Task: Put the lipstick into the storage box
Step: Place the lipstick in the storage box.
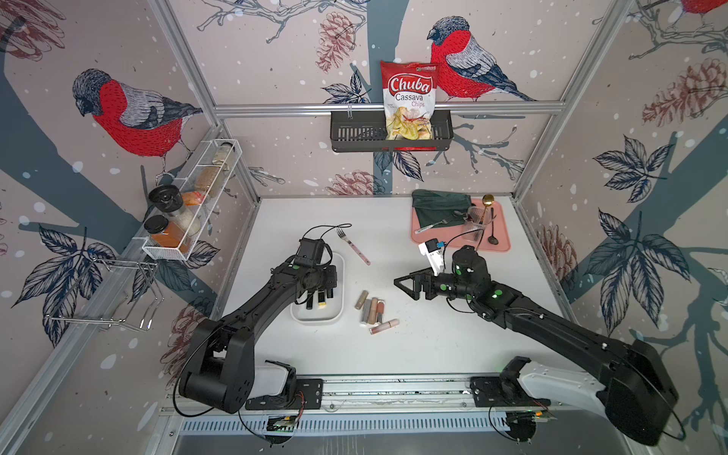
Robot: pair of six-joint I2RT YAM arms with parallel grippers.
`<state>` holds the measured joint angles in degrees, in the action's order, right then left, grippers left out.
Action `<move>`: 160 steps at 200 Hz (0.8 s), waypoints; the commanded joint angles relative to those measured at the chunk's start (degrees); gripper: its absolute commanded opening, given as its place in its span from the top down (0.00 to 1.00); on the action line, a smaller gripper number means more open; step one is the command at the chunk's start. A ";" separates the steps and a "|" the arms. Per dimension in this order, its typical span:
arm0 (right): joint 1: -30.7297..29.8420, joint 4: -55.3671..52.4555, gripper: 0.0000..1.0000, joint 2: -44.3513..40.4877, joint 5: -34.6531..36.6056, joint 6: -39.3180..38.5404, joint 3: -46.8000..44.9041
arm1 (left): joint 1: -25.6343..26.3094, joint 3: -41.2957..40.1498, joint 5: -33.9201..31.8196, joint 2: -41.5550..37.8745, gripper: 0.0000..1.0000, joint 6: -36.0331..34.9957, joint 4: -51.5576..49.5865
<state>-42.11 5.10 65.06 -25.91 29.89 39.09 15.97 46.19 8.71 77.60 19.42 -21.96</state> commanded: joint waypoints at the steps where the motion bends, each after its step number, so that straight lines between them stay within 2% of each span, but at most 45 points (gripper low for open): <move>1: -0.90 -0.07 0.00 0.64 1.88 -1.03 -0.07 | -0.08 -0.38 2.69 0.99 0.97 1.36 4.43; 75: -3.70 -2.46 0.00 1.98 5.33 -2.51 1.28 | -0.14 -0.72 2.76 5.69 0.93 1.63 6.61; 105: -4.24 -4.63 0.00 2.00 6.48 -4.07 1.84 | -0.12 -0.45 2.76 6.07 0.84 1.46 6.20; 124: -4.53 -6.51 0.00 1.92 6.78 -6.40 2.37 | -0.16 -0.40 2.46 5.98 0.74 1.47 6.01; 160: -5.43 -9.71 0.00 1.00 7.19 -12.61 3.47 | -0.21 -0.41 2.80 5.98 0.67 1.49 6.01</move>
<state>-47.00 -2.02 66.87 -19.75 23.05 41.56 15.94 45.45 10.96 83.53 21.02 -17.04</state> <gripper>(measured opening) 0.999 0.324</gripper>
